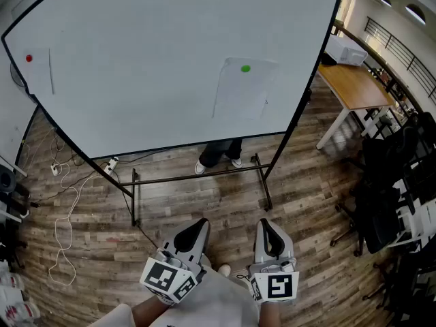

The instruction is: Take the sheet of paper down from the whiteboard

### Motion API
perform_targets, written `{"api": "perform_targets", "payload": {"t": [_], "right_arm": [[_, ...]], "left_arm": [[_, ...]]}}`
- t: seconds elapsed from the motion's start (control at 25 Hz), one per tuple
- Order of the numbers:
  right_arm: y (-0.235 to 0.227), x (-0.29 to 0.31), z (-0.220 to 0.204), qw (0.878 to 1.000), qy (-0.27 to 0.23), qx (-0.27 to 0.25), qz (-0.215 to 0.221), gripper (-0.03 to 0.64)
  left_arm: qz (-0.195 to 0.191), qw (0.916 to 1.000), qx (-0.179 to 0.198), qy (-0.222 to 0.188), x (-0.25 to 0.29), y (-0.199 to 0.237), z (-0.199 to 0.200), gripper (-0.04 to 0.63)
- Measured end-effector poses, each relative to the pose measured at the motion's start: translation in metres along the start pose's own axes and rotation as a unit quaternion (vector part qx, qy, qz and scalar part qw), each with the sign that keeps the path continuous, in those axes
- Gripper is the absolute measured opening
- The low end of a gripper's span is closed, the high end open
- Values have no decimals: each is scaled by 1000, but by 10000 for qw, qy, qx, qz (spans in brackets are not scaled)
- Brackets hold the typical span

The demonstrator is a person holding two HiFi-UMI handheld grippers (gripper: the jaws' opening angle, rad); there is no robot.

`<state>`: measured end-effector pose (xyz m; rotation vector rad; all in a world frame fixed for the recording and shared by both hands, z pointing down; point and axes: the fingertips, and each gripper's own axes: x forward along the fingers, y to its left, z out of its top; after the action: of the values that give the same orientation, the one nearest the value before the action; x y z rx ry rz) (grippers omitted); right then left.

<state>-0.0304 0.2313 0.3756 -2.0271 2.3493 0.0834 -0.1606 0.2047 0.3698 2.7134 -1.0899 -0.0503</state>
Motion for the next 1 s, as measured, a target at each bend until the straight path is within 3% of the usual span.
{"api": "perform_targets", "payload": {"t": [0.36,0.56,1.0], "right_arm": [[15,-25,19,9999,-95,55,-68,12],[15,-28,21,9998,-110,28,-187,12],[-19,-41,11,9993,-78,259,-262,11]], "left_arm": [[1,9994,331,-76,-19,-10,8,8],[-97,9994,308,-119,-20,-9,13,7],[-231,9991,360,-16,2,-38,-1,8]]}}
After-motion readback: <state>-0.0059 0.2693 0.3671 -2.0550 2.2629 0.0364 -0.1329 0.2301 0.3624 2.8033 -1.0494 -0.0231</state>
